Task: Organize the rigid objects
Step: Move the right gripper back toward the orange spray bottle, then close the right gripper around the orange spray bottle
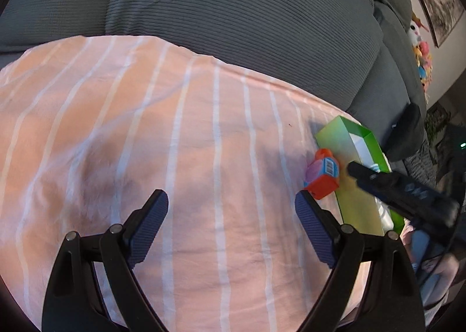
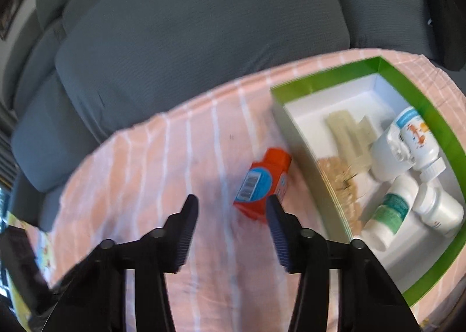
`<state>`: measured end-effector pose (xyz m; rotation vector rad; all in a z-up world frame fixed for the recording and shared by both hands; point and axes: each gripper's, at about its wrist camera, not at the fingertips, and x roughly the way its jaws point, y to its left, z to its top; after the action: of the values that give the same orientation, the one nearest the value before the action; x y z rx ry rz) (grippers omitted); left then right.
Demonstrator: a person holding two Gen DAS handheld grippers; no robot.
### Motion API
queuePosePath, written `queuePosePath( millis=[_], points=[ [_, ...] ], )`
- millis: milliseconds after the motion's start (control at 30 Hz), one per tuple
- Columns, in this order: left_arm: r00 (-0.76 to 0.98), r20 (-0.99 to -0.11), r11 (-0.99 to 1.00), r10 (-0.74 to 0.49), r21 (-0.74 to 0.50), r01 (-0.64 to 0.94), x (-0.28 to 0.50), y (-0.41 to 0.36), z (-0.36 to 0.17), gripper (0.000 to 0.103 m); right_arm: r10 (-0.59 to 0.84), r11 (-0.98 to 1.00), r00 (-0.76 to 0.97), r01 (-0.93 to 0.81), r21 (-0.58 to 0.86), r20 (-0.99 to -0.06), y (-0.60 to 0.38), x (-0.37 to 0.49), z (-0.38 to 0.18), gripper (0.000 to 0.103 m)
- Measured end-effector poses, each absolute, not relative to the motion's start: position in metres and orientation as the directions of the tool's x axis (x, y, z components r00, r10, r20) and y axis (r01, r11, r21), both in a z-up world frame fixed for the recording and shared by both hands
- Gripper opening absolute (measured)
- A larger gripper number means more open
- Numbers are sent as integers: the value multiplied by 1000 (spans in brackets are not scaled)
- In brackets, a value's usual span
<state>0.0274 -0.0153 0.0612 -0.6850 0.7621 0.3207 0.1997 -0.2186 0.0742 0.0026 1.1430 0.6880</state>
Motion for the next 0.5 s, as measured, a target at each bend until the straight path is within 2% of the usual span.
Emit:
queuePosePath(
  millis=[100,233,500],
  points=[
    [690,-724,724,18,-467,-508,26,-12,62,88,427,833,286,-493,251,-858,-208,197,68,49],
    [695,-719,713,23,-476,-515,23,-10,65,88,396,846,240,-470,251,-886,-199,200,51,49],
    [693,-721,709,17,-480,-516,23,-8,65,88,286,877,285,-462,130,-915,-186,205,33,49]
  ],
)
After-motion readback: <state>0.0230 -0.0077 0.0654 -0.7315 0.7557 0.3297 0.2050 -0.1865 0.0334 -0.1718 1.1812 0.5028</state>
